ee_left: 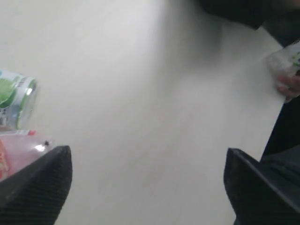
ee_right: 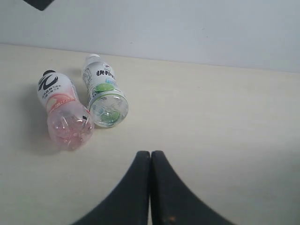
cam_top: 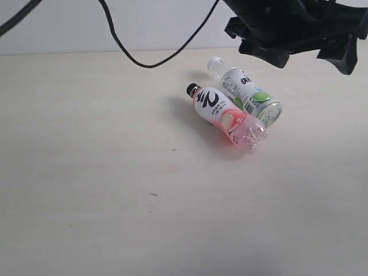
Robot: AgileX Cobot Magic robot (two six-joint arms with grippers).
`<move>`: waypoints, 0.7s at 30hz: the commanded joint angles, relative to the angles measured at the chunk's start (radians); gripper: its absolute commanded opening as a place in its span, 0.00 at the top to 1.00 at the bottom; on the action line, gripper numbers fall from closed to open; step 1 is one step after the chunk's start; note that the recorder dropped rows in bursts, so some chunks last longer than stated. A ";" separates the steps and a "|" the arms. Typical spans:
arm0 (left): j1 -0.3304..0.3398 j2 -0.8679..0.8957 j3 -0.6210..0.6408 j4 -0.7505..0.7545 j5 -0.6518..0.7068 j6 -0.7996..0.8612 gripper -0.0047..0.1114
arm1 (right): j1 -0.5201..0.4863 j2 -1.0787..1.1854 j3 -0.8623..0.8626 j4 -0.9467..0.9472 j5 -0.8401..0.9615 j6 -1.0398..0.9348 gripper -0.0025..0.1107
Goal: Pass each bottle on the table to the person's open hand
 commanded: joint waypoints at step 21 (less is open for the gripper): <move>0.004 -0.159 0.237 0.257 0.224 -0.054 0.24 | -0.004 -0.006 0.002 -0.004 -0.004 -0.002 0.98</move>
